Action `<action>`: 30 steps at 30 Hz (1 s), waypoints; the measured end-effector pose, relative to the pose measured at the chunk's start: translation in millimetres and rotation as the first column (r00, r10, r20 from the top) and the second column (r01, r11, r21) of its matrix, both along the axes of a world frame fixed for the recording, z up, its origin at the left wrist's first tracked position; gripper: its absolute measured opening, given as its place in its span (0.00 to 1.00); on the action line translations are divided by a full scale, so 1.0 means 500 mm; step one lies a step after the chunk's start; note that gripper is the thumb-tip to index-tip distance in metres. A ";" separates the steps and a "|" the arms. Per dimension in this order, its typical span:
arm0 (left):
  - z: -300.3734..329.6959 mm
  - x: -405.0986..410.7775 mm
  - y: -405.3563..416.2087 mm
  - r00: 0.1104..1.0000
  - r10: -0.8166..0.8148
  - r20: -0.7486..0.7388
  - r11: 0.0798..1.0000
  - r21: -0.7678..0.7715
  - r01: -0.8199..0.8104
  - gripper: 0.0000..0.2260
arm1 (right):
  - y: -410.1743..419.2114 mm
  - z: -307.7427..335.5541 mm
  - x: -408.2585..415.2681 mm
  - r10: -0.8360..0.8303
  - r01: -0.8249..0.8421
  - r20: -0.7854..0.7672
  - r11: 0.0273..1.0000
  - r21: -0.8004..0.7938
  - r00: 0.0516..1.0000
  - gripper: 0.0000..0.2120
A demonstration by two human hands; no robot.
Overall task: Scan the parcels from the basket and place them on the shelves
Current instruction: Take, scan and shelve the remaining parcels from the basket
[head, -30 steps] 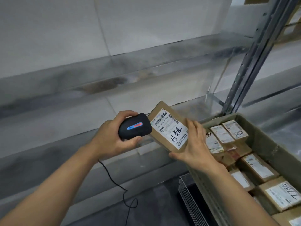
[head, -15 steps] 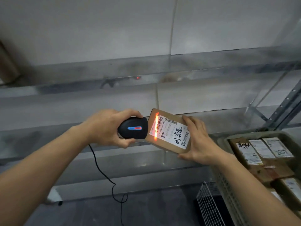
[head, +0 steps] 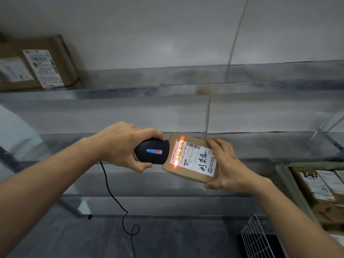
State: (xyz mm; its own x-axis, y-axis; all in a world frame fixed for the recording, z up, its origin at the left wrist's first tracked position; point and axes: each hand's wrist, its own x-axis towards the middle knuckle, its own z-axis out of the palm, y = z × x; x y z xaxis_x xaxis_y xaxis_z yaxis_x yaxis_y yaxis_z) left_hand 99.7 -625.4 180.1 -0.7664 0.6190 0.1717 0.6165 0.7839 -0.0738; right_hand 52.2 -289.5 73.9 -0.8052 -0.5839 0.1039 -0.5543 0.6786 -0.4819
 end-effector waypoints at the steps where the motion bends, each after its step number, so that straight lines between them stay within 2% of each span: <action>1: -0.002 0.004 -0.006 1.000 0.004 0.014 1.000 0.000 -0.004 0.30 | -0.005 0.001 0.003 0.007 -0.007 -0.002 1.000 0.004 1.000 0.66; 10: -0.014 0.033 -0.055 0.998 0.014 0.064 0.999 0.051 -0.018 0.30 | -0.042 0.003 0.023 0.041 -0.041 -0.022 0.999 0.016 0.999 0.65; 22: -0.013 0.055 -0.089 0.998 0.020 0.060 0.996 0.088 -0.025 0.30 | -0.071 0.007 0.023 0.074 -0.074 -0.013 0.997 0.014 0.997 0.66; 30: 0.011 0.065 -0.096 0.996 0.082 0.042 0.993 0.077 -0.085 0.30 | -0.085 0.020 -0.017 0.147 -0.146 0.006 0.989 -0.006 0.989 0.65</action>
State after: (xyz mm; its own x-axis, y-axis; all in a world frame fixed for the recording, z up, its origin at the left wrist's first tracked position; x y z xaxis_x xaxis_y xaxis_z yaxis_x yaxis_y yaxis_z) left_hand 132.2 -673.5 185.8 -0.8219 0.5381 0.1868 0.5496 0.8353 0.0124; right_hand 43.7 -331.8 83.7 -0.7116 -0.6950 0.1030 -0.6445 0.5874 -0.4894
